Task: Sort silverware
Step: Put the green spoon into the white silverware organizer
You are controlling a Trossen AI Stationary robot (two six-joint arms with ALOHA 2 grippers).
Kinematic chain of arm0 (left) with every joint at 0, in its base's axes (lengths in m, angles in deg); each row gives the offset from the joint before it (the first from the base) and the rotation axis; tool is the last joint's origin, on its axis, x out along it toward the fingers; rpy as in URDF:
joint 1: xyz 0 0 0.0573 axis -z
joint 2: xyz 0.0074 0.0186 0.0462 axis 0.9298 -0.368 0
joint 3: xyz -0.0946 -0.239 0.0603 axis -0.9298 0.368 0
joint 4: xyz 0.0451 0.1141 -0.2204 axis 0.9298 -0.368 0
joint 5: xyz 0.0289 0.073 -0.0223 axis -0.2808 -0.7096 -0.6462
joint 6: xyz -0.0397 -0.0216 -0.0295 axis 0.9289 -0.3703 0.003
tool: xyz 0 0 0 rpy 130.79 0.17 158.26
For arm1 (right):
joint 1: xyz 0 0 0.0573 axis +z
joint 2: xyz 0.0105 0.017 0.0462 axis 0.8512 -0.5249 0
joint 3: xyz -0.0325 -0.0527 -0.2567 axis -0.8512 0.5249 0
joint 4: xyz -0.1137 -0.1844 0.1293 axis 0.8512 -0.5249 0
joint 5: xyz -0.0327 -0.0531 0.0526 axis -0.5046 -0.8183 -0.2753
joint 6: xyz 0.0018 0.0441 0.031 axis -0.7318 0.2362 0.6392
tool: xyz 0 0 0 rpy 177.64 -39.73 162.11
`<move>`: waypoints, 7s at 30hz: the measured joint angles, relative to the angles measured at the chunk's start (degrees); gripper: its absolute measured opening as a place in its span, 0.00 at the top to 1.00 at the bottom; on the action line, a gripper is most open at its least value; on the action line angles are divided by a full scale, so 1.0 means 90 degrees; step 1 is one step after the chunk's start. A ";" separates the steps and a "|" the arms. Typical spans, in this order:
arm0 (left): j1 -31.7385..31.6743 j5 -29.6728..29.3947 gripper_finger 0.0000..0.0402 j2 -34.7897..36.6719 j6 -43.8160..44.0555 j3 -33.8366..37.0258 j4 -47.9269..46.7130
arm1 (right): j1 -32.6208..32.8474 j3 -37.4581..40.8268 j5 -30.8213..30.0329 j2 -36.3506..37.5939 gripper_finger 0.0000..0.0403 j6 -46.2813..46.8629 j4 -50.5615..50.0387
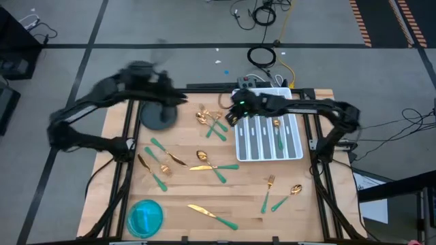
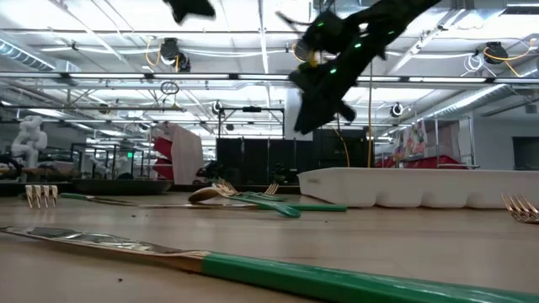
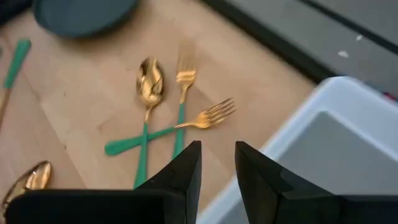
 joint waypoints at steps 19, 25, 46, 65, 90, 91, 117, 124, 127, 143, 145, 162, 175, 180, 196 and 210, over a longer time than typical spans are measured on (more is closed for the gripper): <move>-0.0002 -0.0916 0.80 0.1566 0.0773 0.0000 -0.0380 | 0.0422 -0.4725 0.0975 -0.3713 0.77 -0.0706 -0.2226; -0.0002 -0.0918 0.80 0.1547 0.0771 0.0002 -0.0532 | 0.0418 -0.4893 0.0745 -0.4213 0.77 -0.0704 -0.2629; -0.0002 -0.0945 0.80 0.1533 0.0709 0.0002 -0.0500 | 0.0347 -0.4893 0.0444 -0.4456 0.96 -0.0741 -0.2841; -0.0002 -0.0951 0.80 0.1535 0.0717 0.0002 -0.0524 | 0.0515 -0.4881 0.0627 -0.3479 1.00 -0.0522 -0.2960; -0.0004 -0.0969 0.80 0.1565 0.0379 0.0005 -0.0647 | -0.0531 0.0961 -0.0840 0.2880 1.00 0.2486 -0.3683; -0.0002 -0.0980 0.80 0.1562 0.0379 0.0005 -0.0618 | -0.0532 0.1277 -0.0834 0.3123 1.00 0.2736 -0.3524; -0.0002 -0.1086 0.80 0.1367 0.0437 0.0005 -0.0329 | -0.0893 0.3118 -0.1135 0.4391 0.95 0.3128 -0.2179; -0.0003 -0.1086 0.80 0.1370 0.0436 0.0005 -0.0275 | -0.0575 0.2681 -0.0192 0.3894 0.89 0.2301 -0.0127; -0.0002 -0.1086 0.80 0.1365 0.0437 0.0005 -0.0171 | -0.0421 0.1895 -0.0192 0.3033 0.88 0.1649 -0.0136; -0.0004 -0.1086 0.80 0.1368 0.0440 0.0005 -0.0479 | -0.0250 -0.3234 0.0778 -0.1538 0.61 -0.1543 -0.2768; -0.0004 -0.1086 0.80 0.1368 0.0441 0.0005 -0.0602 | -0.0198 -0.3528 0.0777 -0.1722 0.60 -0.1947 -0.3483; -0.0003 -0.1086 0.80 0.1455 0.0435 0.0005 -0.0659 | 0.2934 0.0533 0.1452 0.1260 0.61 0.0958 -0.4865; -0.0004 -0.1083 0.80 0.1450 0.0775 0.0005 0.0044 | 0.3134 0.1378 0.0305 0.0968 0.55 0.2696 -0.0982; -0.0002 -0.1083 0.80 0.1450 0.0935 0.0005 0.0025 | 0.2812 0.0055 0.0275 -0.0389 0.55 0.1806 -0.0809; -0.0004 -0.0960 0.80 0.1663 0.0882 0.0005 -0.0019 | 0.2666 -0.1935 0.0291 -0.2665 0.55 0.1438 -0.0803; -0.0002 -0.0960 0.80 0.1725 0.0714 0.0005 -0.0075 | 0.2584 -0.1938 0.0293 -0.2790 0.55 0.1343 -0.0219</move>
